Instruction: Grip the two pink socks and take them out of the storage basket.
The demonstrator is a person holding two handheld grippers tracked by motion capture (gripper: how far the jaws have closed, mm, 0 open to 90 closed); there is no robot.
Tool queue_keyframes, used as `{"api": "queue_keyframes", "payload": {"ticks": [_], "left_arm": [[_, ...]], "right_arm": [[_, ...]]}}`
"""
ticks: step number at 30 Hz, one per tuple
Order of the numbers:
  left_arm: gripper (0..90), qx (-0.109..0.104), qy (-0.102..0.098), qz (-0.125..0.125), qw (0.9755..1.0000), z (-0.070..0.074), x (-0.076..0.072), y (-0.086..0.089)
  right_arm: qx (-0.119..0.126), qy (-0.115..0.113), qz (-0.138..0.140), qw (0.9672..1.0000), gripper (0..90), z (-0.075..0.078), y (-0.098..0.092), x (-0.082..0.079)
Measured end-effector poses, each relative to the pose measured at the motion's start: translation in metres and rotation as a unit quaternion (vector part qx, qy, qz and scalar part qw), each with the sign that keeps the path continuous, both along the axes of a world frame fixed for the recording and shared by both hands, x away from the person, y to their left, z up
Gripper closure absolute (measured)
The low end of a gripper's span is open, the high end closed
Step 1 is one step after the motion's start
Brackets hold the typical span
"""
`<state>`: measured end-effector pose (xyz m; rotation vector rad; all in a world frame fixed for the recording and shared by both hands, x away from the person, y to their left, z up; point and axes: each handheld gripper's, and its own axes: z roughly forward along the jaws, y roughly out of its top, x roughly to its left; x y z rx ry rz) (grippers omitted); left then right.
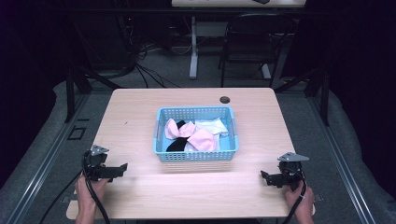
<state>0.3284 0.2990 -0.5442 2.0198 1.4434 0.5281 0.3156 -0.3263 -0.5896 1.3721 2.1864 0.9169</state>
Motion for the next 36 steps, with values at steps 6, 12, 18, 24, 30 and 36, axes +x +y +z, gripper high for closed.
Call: {"api": "queue_keyframes", "payload": {"ticks": [6, 12, 18, 24, 30, 36], "left_arm": [[0.4, -0.006, 0.013, -0.018, 0.9997, 0.022, 0.005, -0.006], [0.4, -0.008, 0.023, -0.033, 0.9992, 0.040, 0.010, -0.015], [0.3, -0.001, 0.033, -0.063, 0.9975, 0.063, 0.015, -0.032], [0.3, 0.004, 0.039, -0.085, 0.9956, 0.080, 0.020, -0.045], [0.1, 0.013, 0.048, -0.118, 0.9918, 0.100, 0.029, -0.065], [0.1, 0.028, 0.053, -0.145, 0.9875, 0.114, 0.041, -0.086]], "right_arm": [[0.000, -0.001, -0.001, 1.0000, 0.0, 0.000, 0.000, 0.000], [0.000, 0.000, 0.000, 1.0000, 0.0, 0.000, 0.000, 0.000], [0.000, 0.000, 0.000, 1.0000, 0.0, 0.000, 0.000, 0.000], [0.000, 0.000, 0.000, 1.0000, 0.0, 0.000, 0.000, 0.000], [0.000, -0.001, -0.002, 1.0000, 0.0, 0.000, 0.000, 0.000], [0.000, -0.001, -0.001, 1.0000, 0.0, 0.000, 0.000, 0.000]]}}
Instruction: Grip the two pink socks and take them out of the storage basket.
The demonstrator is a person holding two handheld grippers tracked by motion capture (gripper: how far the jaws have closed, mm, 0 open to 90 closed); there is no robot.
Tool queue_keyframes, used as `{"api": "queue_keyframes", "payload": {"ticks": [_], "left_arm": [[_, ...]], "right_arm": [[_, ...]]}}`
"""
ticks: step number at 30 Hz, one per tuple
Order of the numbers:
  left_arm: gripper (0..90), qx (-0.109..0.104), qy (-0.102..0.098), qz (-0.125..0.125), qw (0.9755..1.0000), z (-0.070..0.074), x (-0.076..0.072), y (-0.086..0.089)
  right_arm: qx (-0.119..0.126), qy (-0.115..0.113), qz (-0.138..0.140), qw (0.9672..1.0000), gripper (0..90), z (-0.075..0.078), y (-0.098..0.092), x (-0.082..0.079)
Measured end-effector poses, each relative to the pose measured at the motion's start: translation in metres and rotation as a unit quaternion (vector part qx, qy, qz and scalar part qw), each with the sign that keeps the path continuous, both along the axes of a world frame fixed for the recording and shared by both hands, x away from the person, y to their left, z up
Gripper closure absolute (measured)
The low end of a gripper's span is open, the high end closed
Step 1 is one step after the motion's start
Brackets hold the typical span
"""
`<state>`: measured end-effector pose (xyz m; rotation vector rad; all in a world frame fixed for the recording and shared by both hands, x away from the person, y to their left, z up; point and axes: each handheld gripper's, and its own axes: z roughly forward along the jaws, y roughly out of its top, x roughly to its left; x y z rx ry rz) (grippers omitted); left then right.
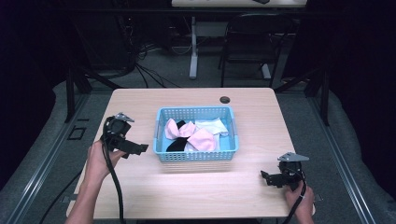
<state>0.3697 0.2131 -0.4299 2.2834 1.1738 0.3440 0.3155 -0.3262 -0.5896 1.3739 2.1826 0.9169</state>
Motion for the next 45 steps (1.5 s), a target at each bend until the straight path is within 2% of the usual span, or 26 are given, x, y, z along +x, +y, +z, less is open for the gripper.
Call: {"api": "queue_keyframes", "payload": {"ticks": [6, 7, 14, 16, 20, 24, 27, 29, 35, 44, 45], "left_arm": [[0.1, 0.006, 0.007, -0.022, 0.9997, 0.005, 0.011, -0.021], [0.1, 0.009, 0.011, -0.031, 0.9994, 0.006, 0.017, -0.029], [0.3, 0.013, 0.021, -0.047, 0.9986, 0.007, 0.032, -0.048], [0.3, 0.018, 0.029, -0.055, 0.9979, 0.008, 0.039, -0.058], [0.3, 0.018, 0.035, -0.063, 0.9972, 0.008, 0.046, -0.068], [0.3, 0.028, 0.043, -0.078, 0.9956, 0.009, 0.057, -0.088], [0.3, 0.029, 0.046, -0.082, 0.9951, 0.009, 0.061, -0.095], [0.3, 0.031, 0.050, -0.089, 0.9942, 0.008, 0.068, -0.107], [0.3, 0.044, 0.060, -0.098, 0.9924, 0.001, 0.081, -0.132], [0.3, 0.043, 0.091, -0.109, 0.9889, -0.021, 0.097, -0.160], [0.3, 0.049, 0.096, -0.109, 0.9882, -0.025, 0.099, -0.162]], "right_arm": [[0.000, 0.000, 0.000, 1.0000, 0.0, 0.000, 0.000, 0.000], [0.000, 0.000, 0.000, 1.0000, 0.0, 0.000, 0.000, 0.000], [0.000, 0.000, -0.001, 1.0000, 0.0, 0.000, 0.000, 0.000], [0.000, 0.000, 0.000, 1.0000, 0.0, 0.000, 0.000, 0.000], [0.000, 0.000, 0.000, 1.0000, 0.0, 0.000, 0.000, 0.000], [0.000, 0.000, -0.001, 1.0000, 0.0, 0.000, 0.000, 0.000], [0.000, 0.000, 0.000, 1.0000, 0.0, 0.000, 0.000, 0.000], [0.000, 0.000, 0.000, 1.0000, 0.0, 0.000, 0.000, 0.000], [0.000, 0.000, 0.000, 1.0000, 0.0, 0.000, 0.000, 0.000], [0.000, 0.000, 0.000, 1.0000, 0.0, 0.000, 0.000, 0.000], [0.000, 0.000, 0.000, 1.0000, 0.0, 0.000, 0.000, 0.000]]}}
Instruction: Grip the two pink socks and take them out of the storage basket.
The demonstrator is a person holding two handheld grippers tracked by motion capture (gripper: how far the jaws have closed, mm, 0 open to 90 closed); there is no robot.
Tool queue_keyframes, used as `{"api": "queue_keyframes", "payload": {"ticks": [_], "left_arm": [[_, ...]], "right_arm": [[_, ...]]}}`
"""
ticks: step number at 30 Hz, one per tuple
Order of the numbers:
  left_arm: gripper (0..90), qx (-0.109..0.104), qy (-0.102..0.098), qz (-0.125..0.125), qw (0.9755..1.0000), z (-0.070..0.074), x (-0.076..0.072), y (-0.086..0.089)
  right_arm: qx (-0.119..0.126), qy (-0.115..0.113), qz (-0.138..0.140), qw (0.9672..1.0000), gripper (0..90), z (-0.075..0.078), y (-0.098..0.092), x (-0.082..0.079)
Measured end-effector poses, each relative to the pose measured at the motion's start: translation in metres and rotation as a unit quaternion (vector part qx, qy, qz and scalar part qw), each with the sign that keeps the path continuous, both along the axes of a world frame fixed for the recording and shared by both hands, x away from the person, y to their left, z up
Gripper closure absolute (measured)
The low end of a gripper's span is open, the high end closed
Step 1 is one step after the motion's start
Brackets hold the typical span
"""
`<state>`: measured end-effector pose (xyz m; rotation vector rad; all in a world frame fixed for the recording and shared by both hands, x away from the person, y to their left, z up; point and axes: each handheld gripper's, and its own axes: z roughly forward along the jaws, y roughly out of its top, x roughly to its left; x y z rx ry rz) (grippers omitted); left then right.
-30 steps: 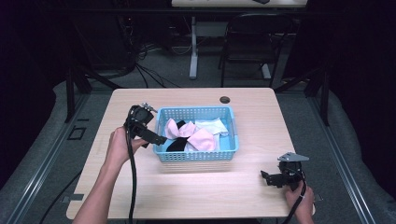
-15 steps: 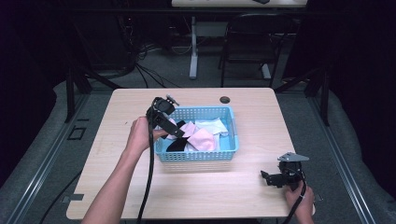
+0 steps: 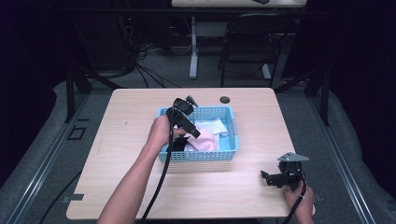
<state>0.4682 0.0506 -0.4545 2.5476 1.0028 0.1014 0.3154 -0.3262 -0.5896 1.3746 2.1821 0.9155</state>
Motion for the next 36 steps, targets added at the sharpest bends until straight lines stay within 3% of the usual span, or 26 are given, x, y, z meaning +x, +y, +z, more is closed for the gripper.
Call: {"api": "queue_keyframes", "payload": {"ticks": [5, 8, 15, 18, 24, 29, 36], "left_arm": [[0.5, 0.015, 0.007, -0.002, 0.9999, -0.010, 0.005, -0.010], [2.8, 0.029, 0.019, -0.017, 0.9993, -0.019, 0.007, -0.022], [28.9, 0.041, 0.021, -0.017, 0.9988, -0.030, 0.011, -0.033], [36.5, 0.053, 0.020, -0.012, 0.9983, -0.036, 0.013, -0.038], [52.9, 0.082, 0.021, -0.027, 0.9960, -0.042, 0.011, -0.046], [74.5, 0.076, 0.013, -0.032, 0.9965, -0.040, 0.007, -0.047], [83.3, 0.084, 0.016, -0.034, 0.9958, -0.039, 0.004, -0.046]], "right_arm": [[0.000, 0.000, 0.000, 1.0000, 0.0, 0.000, 0.000, 0.000], [0.000, 0.000, 0.000, 1.0000, 0.0, 0.000, 0.000, 0.000], [0.000, 0.000, 0.000, 1.0000, 0.0, 0.000, 0.000, 0.000], [0.001, 0.000, 0.001, 1.0000, 0.0, 0.000, 0.000, 0.000], [0.000, 0.000, 0.000, 1.0000, 0.0, 0.000, 0.000, 0.000], [0.000, 0.000, 0.000, 1.0000, 0.0, 0.000, 0.000, 0.000], [0.000, 0.000, 0.000, 1.0000, 0.0, 0.000, 0.000, 0.000]]}}
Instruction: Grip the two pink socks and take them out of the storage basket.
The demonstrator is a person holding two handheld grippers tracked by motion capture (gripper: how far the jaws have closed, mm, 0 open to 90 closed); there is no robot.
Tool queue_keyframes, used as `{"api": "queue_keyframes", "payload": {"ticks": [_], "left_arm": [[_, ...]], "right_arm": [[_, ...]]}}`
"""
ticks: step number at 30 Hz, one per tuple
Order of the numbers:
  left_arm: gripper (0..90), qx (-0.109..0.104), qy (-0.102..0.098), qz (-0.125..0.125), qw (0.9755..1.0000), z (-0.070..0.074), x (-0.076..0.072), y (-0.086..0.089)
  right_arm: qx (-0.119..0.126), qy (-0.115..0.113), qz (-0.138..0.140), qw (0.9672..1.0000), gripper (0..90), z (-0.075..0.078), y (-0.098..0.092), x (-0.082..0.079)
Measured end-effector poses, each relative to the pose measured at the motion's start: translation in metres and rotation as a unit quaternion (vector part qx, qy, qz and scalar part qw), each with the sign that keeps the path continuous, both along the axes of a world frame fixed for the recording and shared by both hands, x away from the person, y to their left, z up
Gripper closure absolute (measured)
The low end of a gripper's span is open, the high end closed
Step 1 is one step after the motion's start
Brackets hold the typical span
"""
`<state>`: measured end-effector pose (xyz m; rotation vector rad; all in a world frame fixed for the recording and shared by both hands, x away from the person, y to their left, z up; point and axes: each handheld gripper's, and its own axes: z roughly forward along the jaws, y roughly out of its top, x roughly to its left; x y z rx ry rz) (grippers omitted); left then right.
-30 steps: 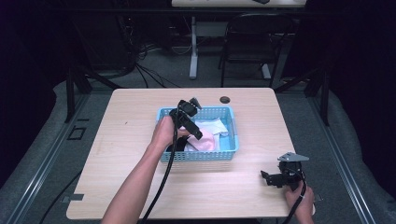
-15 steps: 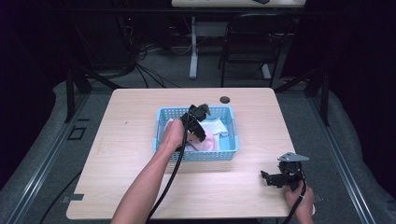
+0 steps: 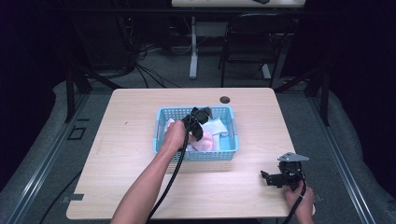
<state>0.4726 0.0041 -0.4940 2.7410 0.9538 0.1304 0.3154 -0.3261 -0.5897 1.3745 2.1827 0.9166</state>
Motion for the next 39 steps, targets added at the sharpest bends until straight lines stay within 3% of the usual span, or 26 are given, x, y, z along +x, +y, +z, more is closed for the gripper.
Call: {"api": "queue_keyframes", "payload": {"ticks": [5, 23, 39], "left_arm": [[84.1, 0.005, -0.006, 0.000, 1.0000, 0.007, -0.003, 0.001], [83.7, 0.002, -0.025, 0.000, 0.9997, 0.056, -0.008, 0.024], [83.6, -0.003, -0.038, 0.000, 0.9993, 0.086, -0.016, 0.043]], "right_arm": [[0.000, 0.000, 0.000, 1.0000, 0.0, 0.000, 0.000, 0.000], [-0.002, 0.001, 0.000, 1.0000, 0.0, 0.000, 0.000, 0.000], [-0.002, 0.000, 0.000, 1.0000, 0.0, 0.000, 0.000, 0.000]]}}
